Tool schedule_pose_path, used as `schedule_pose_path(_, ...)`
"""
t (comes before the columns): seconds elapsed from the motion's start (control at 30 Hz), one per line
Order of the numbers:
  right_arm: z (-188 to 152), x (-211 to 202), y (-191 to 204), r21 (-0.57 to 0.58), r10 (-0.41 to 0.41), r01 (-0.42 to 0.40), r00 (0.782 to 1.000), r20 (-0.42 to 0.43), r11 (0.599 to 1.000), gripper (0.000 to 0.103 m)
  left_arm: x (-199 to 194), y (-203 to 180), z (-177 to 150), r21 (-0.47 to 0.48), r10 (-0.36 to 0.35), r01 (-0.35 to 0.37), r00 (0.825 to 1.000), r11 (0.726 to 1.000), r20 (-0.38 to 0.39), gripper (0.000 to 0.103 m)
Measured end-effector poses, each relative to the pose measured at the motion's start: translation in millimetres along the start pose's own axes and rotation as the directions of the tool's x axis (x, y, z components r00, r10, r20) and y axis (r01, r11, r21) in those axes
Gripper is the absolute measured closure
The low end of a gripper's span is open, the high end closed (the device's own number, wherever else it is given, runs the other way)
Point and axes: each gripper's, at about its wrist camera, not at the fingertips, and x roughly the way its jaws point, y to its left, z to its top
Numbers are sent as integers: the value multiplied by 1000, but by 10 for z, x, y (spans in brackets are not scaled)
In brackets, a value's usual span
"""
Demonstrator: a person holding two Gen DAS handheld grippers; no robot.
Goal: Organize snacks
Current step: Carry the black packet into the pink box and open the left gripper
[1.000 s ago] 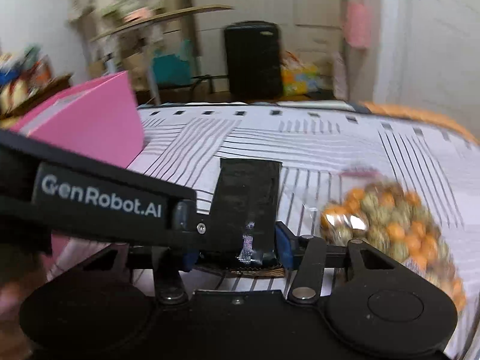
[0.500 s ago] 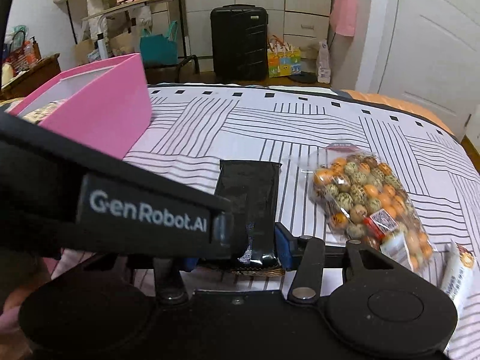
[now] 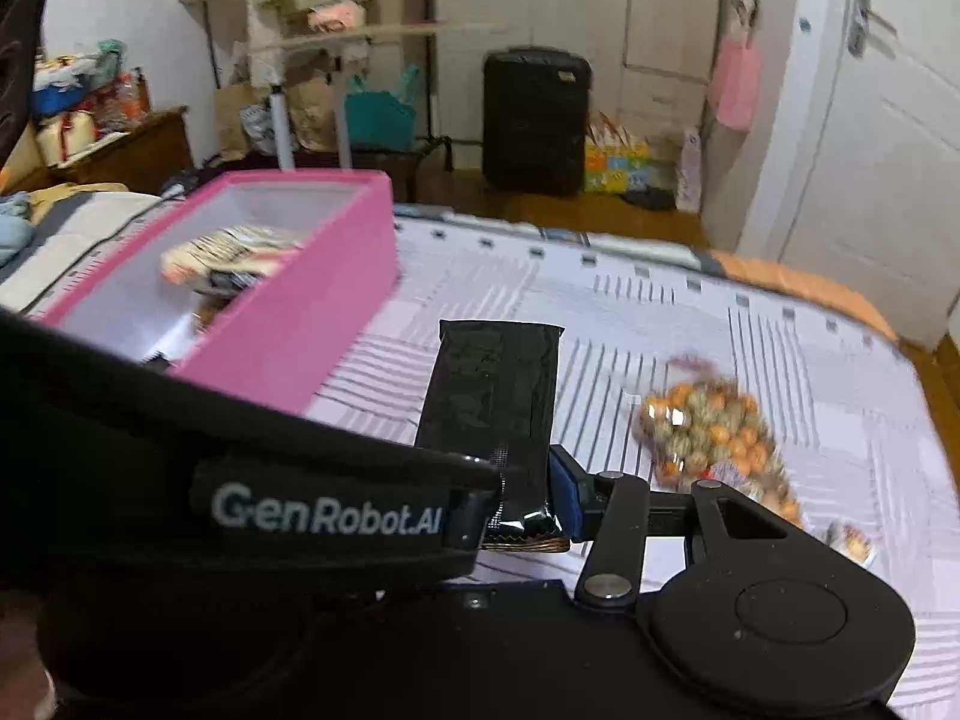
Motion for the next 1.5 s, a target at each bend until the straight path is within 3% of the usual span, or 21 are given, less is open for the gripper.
schedule_pose_path(0.27,231,-493,228,-88,31,-22,994,107,996,49,-726,-115,7,27,-25,23,995,999,99,66)
schedule_pose_path(0.43,369,-628,546,-209,72,-39,986,154,977,49,-1132,-40,-62,10,2,-3,985,1000,172,64)
schedule_pose_path(0.63,528,-635,941,-322,127,-65,977,173,944,49,-1504,264,-118,-55,33,-20,971,998,237,64)
schedule_pose_path(0.83,620,-416,1226,-388,227,-157,964,139,908,49,-1664,609,-165,-137,97,-62,959,989,266,64)
schedule_pose_path(1.2,632,367,1675,-336,381,-357,925,4,872,49,-1507,1456,-206,-304,241,-172,949,937,205,63)
schedule_pose_path(1.3,641,543,1683,-275,403,-395,915,-30,877,48,-1414,1639,-209,-334,271,-197,943,922,191,63)
schedule_pose_path(1.4,639,636,1659,-193,421,-420,906,-41,887,41,-1341,1768,-206,-386,288,-204,942,900,174,62)
schedule_pose_path(1.47,631,637,1604,-162,438,-435,899,-17,886,35,-1308,1802,-213,-405,301,-208,936,890,181,56)
schedule_pose_path(1.5,602,606,1589,-157,436,-433,900,-13,888,35,-1291,1798,-210,-408,312,-216,932,887,186,47)
